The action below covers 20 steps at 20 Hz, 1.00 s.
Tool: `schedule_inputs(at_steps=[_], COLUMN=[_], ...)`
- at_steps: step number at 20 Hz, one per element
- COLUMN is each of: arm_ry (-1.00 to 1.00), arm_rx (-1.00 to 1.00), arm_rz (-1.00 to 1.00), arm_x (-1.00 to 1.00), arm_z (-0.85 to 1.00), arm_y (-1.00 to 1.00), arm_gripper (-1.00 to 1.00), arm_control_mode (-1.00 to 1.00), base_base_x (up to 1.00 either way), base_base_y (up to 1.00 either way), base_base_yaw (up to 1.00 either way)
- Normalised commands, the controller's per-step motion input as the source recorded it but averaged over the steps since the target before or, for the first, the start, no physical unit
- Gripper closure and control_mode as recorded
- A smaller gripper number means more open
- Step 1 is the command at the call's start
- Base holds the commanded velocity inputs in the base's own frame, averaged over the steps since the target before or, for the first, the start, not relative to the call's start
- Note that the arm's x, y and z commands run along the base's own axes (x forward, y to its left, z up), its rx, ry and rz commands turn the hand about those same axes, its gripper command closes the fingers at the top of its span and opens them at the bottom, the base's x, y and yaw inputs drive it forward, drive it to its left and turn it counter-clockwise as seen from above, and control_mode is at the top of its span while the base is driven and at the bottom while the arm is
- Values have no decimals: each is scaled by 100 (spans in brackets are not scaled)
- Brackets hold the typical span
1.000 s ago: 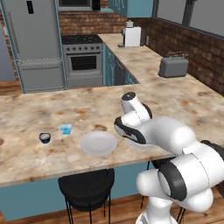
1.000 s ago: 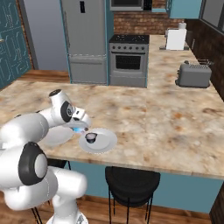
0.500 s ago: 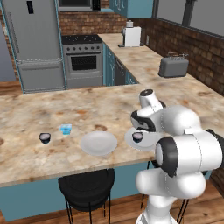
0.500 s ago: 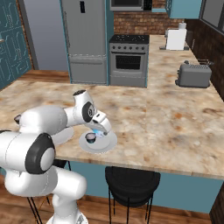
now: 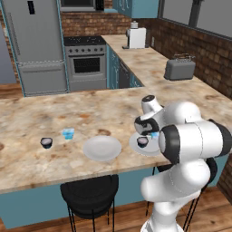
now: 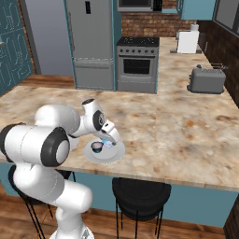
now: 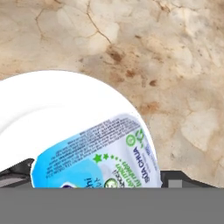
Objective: Place two yogurt containers on each plate.
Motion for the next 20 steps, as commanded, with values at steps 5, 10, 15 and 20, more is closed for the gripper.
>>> schedule_inputs(at_steps=[5,10,15,20], arm_ry=[0,0,-5,-10], arm_rx=[0,0,5,13], arm_rz=[-2,-2,0,0], arm_x=[3,0,-56,-77], arm_z=[9,31,39,1], arm_y=[0,0,3,-3], arm_gripper=[-100,-100,-100,-100], arm_control_mode=[-100,-100,-100,100], base_base_x=[0,0,0,-20], base_base_y=[0,0,0,7], base_base_yaw=[0,0,0,0])
